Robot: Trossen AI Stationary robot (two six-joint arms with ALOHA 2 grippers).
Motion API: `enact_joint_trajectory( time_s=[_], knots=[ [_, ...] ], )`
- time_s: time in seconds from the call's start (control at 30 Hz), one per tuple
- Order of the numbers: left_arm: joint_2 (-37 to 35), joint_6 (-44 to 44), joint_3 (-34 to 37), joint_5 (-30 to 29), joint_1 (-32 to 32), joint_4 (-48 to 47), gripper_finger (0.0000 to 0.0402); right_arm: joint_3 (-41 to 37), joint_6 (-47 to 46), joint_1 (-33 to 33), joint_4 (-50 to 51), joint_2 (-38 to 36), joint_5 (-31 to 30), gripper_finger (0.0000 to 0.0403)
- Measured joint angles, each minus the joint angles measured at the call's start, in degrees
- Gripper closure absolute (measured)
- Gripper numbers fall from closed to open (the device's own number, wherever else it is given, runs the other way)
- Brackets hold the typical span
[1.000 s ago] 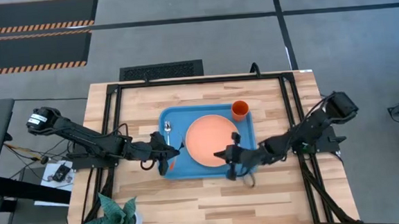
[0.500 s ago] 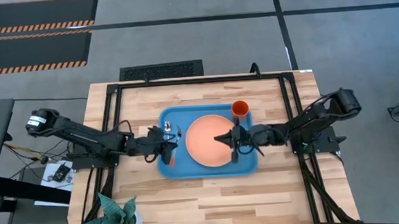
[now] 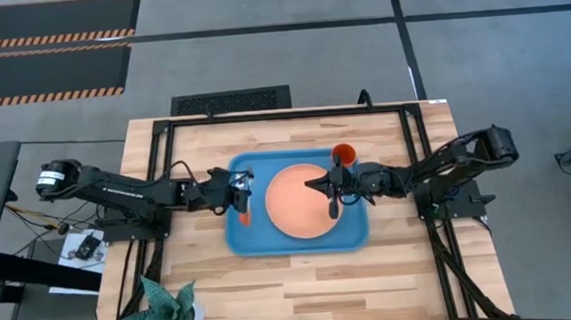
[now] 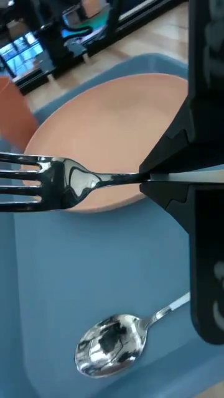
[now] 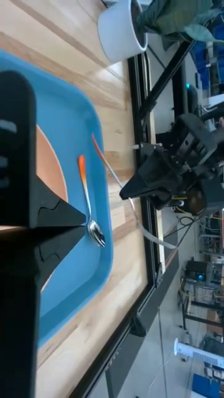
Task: Pick and place plate/cup/fork/spoon on tray
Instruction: Put the orange fork on the blue tray to the left of the light orange plate
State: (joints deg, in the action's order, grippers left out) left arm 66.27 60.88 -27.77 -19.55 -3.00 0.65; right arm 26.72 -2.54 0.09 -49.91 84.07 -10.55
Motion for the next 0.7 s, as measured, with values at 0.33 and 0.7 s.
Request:
enact_joint_trajectory(
  time_s=[0.33,0.7],
  knots=[
    [9.6,4.1,-5.3,4.3,5.8,-5.4,0.0401,0.0,-0.3,-1.9,0.0,0.0,0.2,0.0398],
    [19.2,6.4,-11.7,10.9,10.3,-11.9,0.0401,0.0,-0.4,-1.7,0.6,0.0,0.2,0.0398]
  ],
)
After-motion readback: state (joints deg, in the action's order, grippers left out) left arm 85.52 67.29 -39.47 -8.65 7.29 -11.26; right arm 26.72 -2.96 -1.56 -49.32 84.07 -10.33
